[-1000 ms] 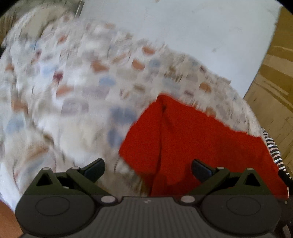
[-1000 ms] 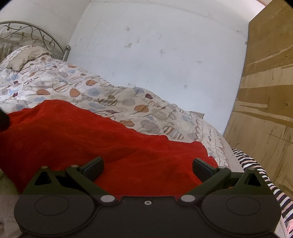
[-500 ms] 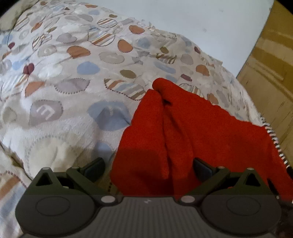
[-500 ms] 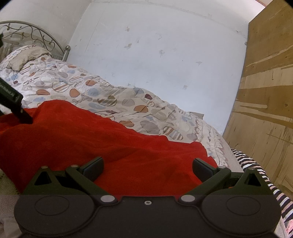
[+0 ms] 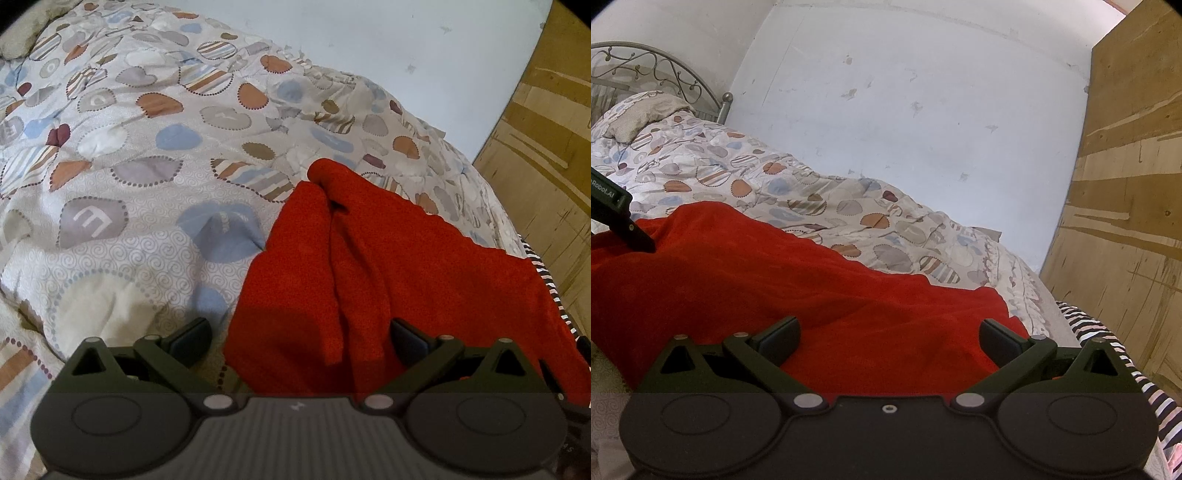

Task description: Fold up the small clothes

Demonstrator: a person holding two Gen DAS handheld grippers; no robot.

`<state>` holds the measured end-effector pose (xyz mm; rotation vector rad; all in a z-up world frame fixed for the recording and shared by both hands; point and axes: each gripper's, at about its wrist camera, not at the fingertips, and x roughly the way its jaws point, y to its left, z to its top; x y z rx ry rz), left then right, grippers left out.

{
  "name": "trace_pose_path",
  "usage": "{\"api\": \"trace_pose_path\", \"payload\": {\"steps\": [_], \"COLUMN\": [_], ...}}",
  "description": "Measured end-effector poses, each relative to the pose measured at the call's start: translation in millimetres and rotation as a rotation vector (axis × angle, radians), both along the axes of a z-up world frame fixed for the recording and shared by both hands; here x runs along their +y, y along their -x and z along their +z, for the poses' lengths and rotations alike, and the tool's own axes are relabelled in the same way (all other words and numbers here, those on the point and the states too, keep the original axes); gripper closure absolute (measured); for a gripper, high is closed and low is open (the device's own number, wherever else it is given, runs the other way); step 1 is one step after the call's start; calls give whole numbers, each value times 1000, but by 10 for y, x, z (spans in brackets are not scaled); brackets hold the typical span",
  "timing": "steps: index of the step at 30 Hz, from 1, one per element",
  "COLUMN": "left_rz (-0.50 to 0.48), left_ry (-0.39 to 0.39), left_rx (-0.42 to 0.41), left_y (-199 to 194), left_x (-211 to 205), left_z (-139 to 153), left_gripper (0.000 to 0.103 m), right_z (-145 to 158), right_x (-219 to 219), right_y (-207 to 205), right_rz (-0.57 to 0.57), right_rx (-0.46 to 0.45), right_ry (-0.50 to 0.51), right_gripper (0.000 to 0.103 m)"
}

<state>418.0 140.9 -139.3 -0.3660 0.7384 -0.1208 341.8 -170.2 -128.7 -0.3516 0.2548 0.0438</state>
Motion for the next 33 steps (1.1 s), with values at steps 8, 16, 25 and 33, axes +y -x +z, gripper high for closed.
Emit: {"api": "trace_pose_path", "payload": {"steps": [8,16,25,33], "left_rz": [-4,5,-7,-51], "left_ry": [4,15,86,0], "left_rx": [7,48,41,-143], "left_y": [-1,-12,43,148], "left_x": [14,13,-69,-507], "left_z": [-5,52,203,845], "left_gripper": [0,11,70,83], "right_z": [0,-5,-5,102], "right_x": [-1,0,8,-100], "right_y": [-1,-2,7,-121], "right_rz": [-1,-1,-3,10], "right_rx": [-2,-3,-6,66], "right_ry": [0,1,1,-66], "right_gripper": [0,0,0,0]}}
